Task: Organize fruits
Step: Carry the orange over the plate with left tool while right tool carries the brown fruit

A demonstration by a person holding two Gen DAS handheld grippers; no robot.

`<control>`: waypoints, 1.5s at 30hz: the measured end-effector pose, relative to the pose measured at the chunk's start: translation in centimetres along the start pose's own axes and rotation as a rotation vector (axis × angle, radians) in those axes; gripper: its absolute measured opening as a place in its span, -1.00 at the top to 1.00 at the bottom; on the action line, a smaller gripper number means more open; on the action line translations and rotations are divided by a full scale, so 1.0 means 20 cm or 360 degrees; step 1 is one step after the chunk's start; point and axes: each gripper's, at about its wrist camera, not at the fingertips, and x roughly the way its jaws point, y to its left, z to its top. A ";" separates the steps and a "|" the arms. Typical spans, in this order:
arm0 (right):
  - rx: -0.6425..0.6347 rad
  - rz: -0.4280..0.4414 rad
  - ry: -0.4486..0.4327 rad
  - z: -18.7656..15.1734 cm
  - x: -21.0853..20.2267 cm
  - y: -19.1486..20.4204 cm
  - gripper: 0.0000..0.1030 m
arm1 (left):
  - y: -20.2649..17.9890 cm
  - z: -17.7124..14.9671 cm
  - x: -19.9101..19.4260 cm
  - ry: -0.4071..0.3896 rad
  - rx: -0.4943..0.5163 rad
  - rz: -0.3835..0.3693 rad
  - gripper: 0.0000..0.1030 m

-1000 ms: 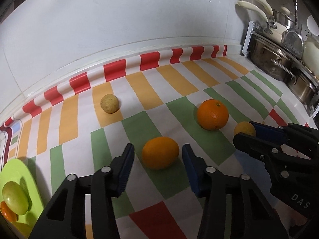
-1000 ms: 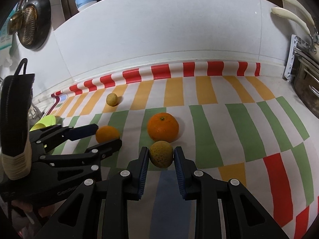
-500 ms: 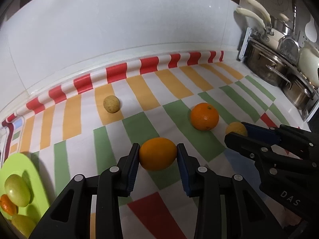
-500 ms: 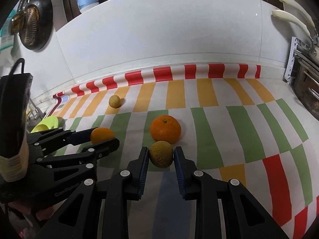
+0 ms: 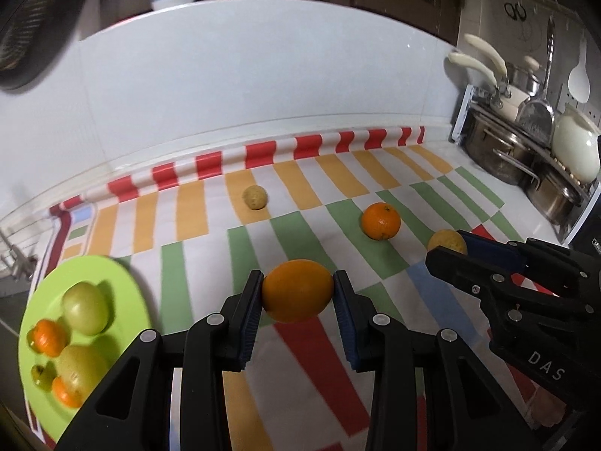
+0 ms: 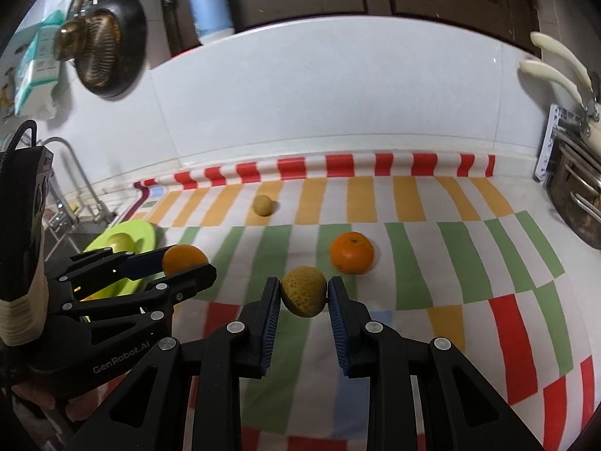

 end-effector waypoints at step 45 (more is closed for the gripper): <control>-0.0374 0.0429 -0.0081 0.15 0.11 1.11 0.47 | 0.95 -0.24 -0.58 -0.0177 -0.0241 0.0378 0.29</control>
